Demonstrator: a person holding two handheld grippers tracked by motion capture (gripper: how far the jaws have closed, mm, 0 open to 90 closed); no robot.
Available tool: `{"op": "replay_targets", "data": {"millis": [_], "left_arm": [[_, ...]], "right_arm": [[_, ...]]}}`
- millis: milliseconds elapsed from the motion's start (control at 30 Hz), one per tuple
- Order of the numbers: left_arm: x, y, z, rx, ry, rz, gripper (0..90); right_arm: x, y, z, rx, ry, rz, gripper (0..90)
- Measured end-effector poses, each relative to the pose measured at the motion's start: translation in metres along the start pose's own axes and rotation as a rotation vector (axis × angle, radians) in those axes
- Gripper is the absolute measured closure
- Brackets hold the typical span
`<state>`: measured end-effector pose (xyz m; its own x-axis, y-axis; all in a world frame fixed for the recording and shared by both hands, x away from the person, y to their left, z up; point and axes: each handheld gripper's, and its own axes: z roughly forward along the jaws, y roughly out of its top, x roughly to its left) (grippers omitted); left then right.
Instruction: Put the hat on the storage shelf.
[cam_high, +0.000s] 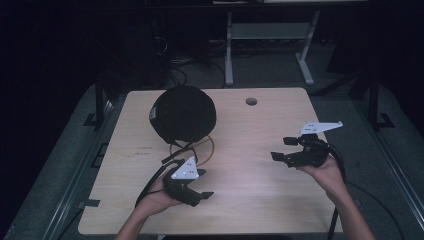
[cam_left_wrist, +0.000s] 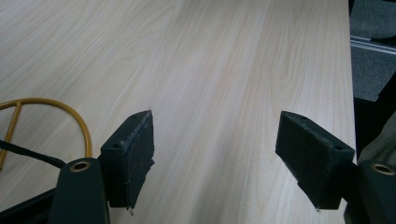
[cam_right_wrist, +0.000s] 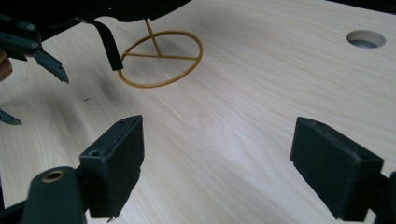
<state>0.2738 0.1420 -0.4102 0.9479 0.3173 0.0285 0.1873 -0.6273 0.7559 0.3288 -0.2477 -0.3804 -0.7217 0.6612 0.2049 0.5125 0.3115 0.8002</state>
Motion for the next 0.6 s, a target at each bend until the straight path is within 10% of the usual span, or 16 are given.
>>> {"op": "replay_targets", "data": {"millis": [600], "left_arm": [[-0.004, 0.003, 0.004, 0.001, -0.009, 0.008, 26.7]], "right_arm": [[0.006, -0.03, -0.01, 0.051, -0.005, 0.011, 16.3]]}}
